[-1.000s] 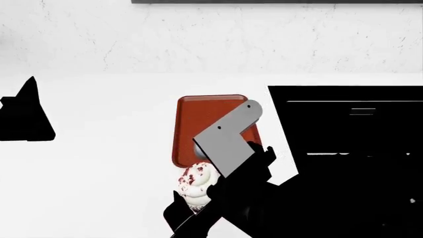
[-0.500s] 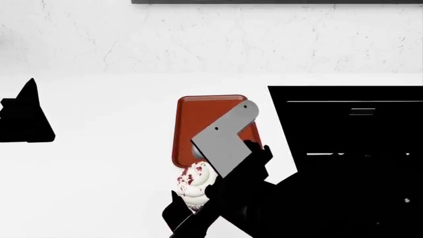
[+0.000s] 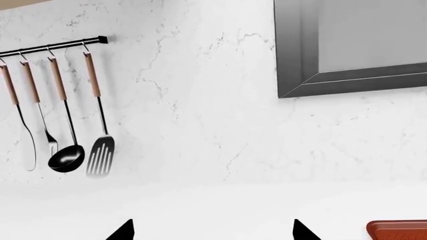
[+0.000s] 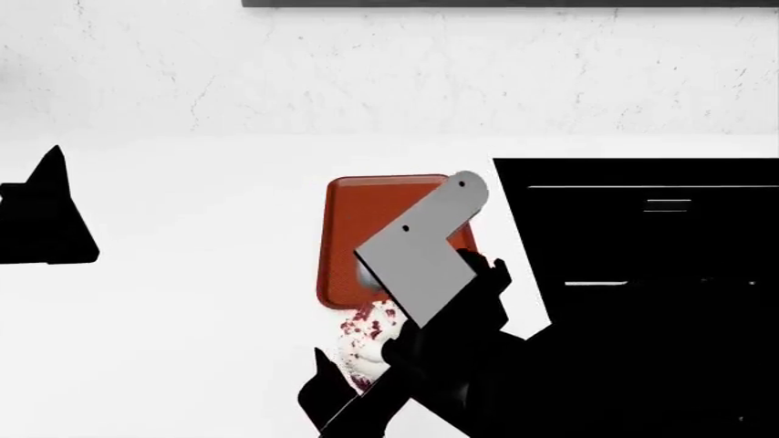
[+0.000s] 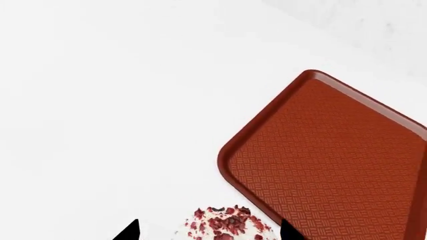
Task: Move the fresh-baked cupcake off the tray onto the counter, and place the bowl used for mixing into the sink.
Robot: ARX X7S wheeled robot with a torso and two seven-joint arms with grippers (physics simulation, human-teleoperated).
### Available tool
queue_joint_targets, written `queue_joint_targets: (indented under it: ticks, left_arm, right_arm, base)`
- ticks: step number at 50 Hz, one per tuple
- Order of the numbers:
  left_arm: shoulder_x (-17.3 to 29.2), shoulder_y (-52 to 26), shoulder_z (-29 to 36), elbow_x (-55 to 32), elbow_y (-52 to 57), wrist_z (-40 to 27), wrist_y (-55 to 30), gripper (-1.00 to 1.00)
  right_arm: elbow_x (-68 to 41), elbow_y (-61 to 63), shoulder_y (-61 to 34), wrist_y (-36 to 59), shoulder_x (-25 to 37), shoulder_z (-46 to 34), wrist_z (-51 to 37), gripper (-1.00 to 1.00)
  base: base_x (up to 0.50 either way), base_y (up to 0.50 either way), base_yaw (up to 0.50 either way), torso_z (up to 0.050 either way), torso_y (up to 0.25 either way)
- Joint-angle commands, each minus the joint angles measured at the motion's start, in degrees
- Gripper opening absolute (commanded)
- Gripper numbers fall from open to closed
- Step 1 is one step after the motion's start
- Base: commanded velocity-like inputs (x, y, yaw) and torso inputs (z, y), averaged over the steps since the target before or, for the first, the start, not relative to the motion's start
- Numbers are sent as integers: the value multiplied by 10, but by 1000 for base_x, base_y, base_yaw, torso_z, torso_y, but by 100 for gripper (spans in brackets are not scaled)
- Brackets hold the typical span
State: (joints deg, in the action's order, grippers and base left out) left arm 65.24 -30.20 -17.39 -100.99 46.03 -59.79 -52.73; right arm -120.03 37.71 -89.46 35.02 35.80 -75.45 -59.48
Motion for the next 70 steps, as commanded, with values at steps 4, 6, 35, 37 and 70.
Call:
queue_joint_targets:
  ticks: [4,6,35,37,70]
  left_arm:
    - [1,7,-9,-5,3,-3,1,100]
    - [1,7,-8,-1,0,2,0,100]
    - [5,3,-13,-10,2,0,4,100]
    - [5,7,-19,-13,4,-2,5,100]
    - [0,11,-24,-15,9,-1,9,100]
  right_arm:
    - [-36,25,-41,-8,9,27,-18,100]
    - [-39,26,-45,-8,9,29,-19,100]
    - [-126,85,-156,-45,77,120,-72,100]
    - [-121,88,-155,-53,90,127,-76,100]
    - [-123,128,-201,-49,182,175,-128,100]
  base:
    - [0,0,0,0,0]
    - [0,0,0,0,0]
    - [0,0,0,0,0]
    - [0,0,0,0,0]
    - [0,0,0,0,0]
